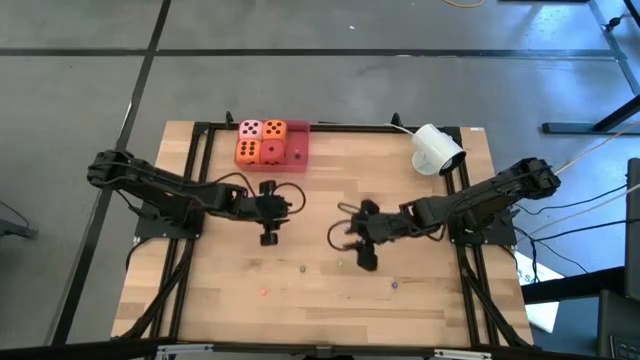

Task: Pick & Place Dice
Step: Put the small blue die into the red bin

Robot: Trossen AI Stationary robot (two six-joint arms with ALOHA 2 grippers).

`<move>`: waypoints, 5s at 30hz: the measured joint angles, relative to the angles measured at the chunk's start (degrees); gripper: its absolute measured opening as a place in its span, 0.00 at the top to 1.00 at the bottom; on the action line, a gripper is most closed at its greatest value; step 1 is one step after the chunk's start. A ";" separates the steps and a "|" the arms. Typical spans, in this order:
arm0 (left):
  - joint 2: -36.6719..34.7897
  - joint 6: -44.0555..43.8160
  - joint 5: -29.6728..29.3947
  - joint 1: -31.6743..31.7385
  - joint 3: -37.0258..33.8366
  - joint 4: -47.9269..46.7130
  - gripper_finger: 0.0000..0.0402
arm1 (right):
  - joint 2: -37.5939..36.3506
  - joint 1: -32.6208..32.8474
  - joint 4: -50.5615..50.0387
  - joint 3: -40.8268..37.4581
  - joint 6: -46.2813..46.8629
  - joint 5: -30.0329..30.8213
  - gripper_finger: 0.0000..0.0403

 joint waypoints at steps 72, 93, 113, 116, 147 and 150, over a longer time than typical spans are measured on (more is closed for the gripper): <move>-0.04 11.75 -1.54 -2.21 -0.11 7.78 0.65 | 16.90 20.26 -26.00 0.59 57.54 -12.21 0.71; -5.90 15.18 -14.76 -3.44 -0.02 5.67 0.65 | 17.14 14.55 -4.84 0.50 38.25 32.03 0.81; -25.11 13.93 -28.37 -5.67 0.00 -3.89 0.65 | 17.05 -15.60 39.55 0.52 -7.80 17.53 0.85; -25.37 14.31 -28.38 -5.67 0.00 -3.91 0.65 | 17.05 -20.97 45.34 0.52 -9.95 14.55 0.86; -25.11 11.57 -28.01 -5.60 -0.04 -9.68 0.65 | 39.36 -33.25 27.48 29.09 -14.86 7.26 0.80; -25.11 9.66 -27.99 -5.60 -0.04 -11.02 0.65 | 39.39 -33.06 25.77 29.75 -14.56 7.22 0.73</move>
